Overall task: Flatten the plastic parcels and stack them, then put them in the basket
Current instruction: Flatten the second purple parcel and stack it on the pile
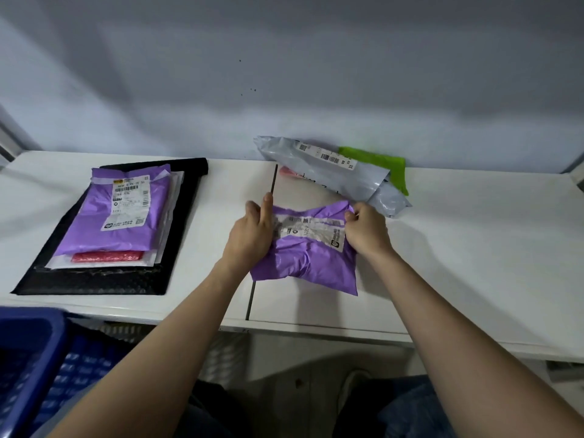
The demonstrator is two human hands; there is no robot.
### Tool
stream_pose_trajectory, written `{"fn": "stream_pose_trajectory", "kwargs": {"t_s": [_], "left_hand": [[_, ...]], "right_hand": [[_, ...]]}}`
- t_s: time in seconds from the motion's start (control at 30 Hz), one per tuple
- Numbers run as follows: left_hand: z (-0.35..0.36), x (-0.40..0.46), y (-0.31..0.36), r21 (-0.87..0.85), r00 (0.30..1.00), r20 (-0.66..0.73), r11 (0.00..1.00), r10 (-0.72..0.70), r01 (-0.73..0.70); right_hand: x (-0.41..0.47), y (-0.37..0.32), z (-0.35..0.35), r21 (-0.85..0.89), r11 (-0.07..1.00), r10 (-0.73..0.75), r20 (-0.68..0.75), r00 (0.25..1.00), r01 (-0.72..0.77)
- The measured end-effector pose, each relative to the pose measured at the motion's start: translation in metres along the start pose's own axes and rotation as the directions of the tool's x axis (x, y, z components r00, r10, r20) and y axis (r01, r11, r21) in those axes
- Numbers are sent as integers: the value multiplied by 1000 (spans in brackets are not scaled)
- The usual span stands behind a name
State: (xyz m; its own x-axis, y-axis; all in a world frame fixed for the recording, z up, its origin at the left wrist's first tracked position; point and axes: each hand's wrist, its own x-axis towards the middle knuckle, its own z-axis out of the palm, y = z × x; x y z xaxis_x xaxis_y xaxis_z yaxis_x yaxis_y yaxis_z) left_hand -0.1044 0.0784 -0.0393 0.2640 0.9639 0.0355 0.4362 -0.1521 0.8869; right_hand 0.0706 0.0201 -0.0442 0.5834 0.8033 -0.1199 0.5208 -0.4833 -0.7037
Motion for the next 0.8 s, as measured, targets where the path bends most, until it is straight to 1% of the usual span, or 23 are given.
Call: {"fn": "stream_pose_trajectory", "kwargs": {"t_s": [0.03, 0.07, 0.1, 0.13, 0.17, 0.2, 0.23, 0.3, 0.37, 0.4, 0.43, 0.47, 0.57, 0.63, 0.7, 0.73, 0.8], "left_hand": [[1, 5, -20, 106, 995, 58, 991, 79, -85], [2, 8, -35, 251, 986, 68, 954, 152, -164], [5, 9, -46, 354, 976, 86, 909, 201, -219], [7, 8, -53, 442, 968, 142, 862, 207, -249], [7, 5, -52, 474, 955, 214, 833, 206, -286], [7, 5, -54, 501, 944, 251, 806, 214, -316], [7, 4, -55, 528, 941, 265, 785, 211, -324], [5, 3, -56, 567, 915, 315, 723, 251, -394], [9, -6, -51, 596, 910, 385, 711, 155, -373], [10, -8, -45, 541, 924, 369, 786, 97, -299], [9, -7, -45, 543, 954, 293, 809, 68, -224], [9, -6, -45, 558, 979, 204, 821, 6, -121], [12, -4, -38, 676, 986, 131, 736, -102, -14], [8, -2, -37, 661, 958, 45, 727, -282, 183], [10, -1, -38, 615, 906, 78, 736, -415, 284], [11, -1, -39, 589, 886, 110, 747, -451, 307], [15, -5, -35, 538, 899, 138, 794, -416, 285]], "right_hand": [[-1, 1, 1, -20, 1000, 12, 29, 1000, -12], [0, 2, 2, -35, 999, 26, 53, 998, -24], [-1, 2, 2, -53, 998, 37, 74, 997, -33], [-2, 2, 2, -72, 996, 51, 93, 994, -45], [-3, 3, 2, -93, 994, 60, 109, 992, -50], [-3, 4, 3, -117, 992, 59, 122, 991, -45], [-3, 5, 4, -138, 990, 45, 134, 990, -27], [-4, 8, 4, -174, 984, 0, 157, 988, 27], [-3, 12, 2, -179, 982, -23, 163, 986, 52], [-1, 15, 0, -168, 985, -5, 175, 985, 34], [0, 17, -1, -154, 988, 25, 193, 981, 5], [1, 20, -3, -147, 989, 66, 214, 975, -35], [-1, 23, -6, -143, 975, 206, 266, 942, -172], [-4, 20, -6, -142, 955, 294, 312, 904, -262], [-8, 13, -1, -150, 942, 335, 368, 868, -300], [-10, 10, 2, -150, 947, 321, 376, 869, -284], [-13, 5, 9, -143, 966, 250, 330, 910, -214]]}}
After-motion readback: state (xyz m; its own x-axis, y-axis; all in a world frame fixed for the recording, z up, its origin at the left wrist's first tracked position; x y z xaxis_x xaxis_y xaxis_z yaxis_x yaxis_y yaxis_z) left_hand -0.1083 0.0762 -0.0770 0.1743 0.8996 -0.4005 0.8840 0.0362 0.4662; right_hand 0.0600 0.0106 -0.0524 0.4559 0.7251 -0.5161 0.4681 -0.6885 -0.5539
